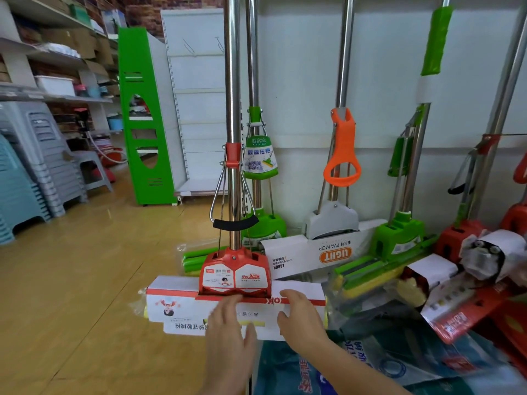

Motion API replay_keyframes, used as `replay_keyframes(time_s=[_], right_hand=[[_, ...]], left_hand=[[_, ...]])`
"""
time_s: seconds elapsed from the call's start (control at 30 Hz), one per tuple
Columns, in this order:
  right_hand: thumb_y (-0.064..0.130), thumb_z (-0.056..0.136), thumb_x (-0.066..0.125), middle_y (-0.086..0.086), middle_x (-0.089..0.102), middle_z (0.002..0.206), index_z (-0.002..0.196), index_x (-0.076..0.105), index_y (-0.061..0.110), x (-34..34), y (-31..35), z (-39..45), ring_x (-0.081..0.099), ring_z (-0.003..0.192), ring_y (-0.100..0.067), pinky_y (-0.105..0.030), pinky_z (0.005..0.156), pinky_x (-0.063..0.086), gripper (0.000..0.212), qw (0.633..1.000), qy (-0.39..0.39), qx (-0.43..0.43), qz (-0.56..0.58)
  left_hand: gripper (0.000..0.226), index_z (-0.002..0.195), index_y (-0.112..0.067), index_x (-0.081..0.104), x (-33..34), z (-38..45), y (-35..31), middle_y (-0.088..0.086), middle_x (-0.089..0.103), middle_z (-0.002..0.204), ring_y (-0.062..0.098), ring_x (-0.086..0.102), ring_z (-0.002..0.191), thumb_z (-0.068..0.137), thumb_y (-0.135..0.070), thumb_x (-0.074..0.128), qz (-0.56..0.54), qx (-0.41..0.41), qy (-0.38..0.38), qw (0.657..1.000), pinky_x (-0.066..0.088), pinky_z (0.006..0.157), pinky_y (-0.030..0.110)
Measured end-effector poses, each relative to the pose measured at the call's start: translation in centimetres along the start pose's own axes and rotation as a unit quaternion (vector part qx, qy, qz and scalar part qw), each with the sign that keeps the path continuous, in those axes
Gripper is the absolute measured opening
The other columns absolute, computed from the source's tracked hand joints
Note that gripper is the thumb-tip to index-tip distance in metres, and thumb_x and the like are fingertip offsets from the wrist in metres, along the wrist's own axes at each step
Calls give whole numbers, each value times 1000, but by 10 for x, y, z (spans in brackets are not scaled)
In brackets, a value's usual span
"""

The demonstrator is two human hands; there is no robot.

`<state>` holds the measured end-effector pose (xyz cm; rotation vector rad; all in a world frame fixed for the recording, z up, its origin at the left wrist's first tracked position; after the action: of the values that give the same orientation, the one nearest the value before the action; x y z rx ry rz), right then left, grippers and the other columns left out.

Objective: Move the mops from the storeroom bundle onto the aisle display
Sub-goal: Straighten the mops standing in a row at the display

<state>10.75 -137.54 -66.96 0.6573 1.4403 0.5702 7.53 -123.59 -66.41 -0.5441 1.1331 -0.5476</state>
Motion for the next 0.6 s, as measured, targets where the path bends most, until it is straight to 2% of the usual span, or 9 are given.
replay_keyframes(time_s=[0.07,0.2,0.3,0.43,0.53,0.6], right_hand=[[15,93,47,2,40,142,139,37,19,-1,-3,-5,43,126,-16,-30,103,44,47,1000,-14,-14,-16],[12,92,46,4,46,135,134,42,20,-2,-7,-14,41,123,-13,-25,103,41,43,998,-18,-51,-27],[13,93,46,5,45,137,134,42,20,-8,-6,-17,39,125,-11,-23,105,36,42,998,-21,-59,-16],[22,95,45,5,40,143,137,38,22,-19,3,-14,37,131,-10,-24,109,33,42,998,-36,-54,28],[23,96,45,5,43,142,136,40,23,-25,14,-14,38,130,-10,-25,107,35,41,995,-42,-64,61],[23,95,46,5,45,139,134,42,25,-26,19,-14,44,125,-11,-28,103,43,39,994,-41,-68,70]], left_hand=[[52,136,-22,32,15,-11,-4,-2,31,144,13,31,130,89,-20,53,-2,21,31,999,24,106,21],[54,137,-24,29,26,-17,-10,-2,27,147,14,33,129,89,-20,52,-7,24,56,998,26,107,22],[54,139,-25,24,27,-14,-19,-5,21,149,9,23,135,91,-23,48,1,41,60,997,18,108,17],[50,140,-28,22,22,-3,-37,-9,19,150,6,20,137,94,-23,44,-16,54,42,998,17,108,15],[46,137,-26,30,18,2,-45,-8,28,147,6,27,134,94,-21,46,-49,64,15,997,22,107,15],[46,137,-24,32,16,5,-46,-6,31,145,8,30,133,94,-20,48,-58,60,1,996,25,107,18]])
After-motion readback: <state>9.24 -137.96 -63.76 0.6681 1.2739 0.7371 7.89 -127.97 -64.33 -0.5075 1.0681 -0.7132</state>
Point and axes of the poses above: each hand's wrist, its own z-axis towards the middle knuckle, its own x-axis out of the palm, y = z × x, the point moved 6 cm from there along z, towards the middle knuckle
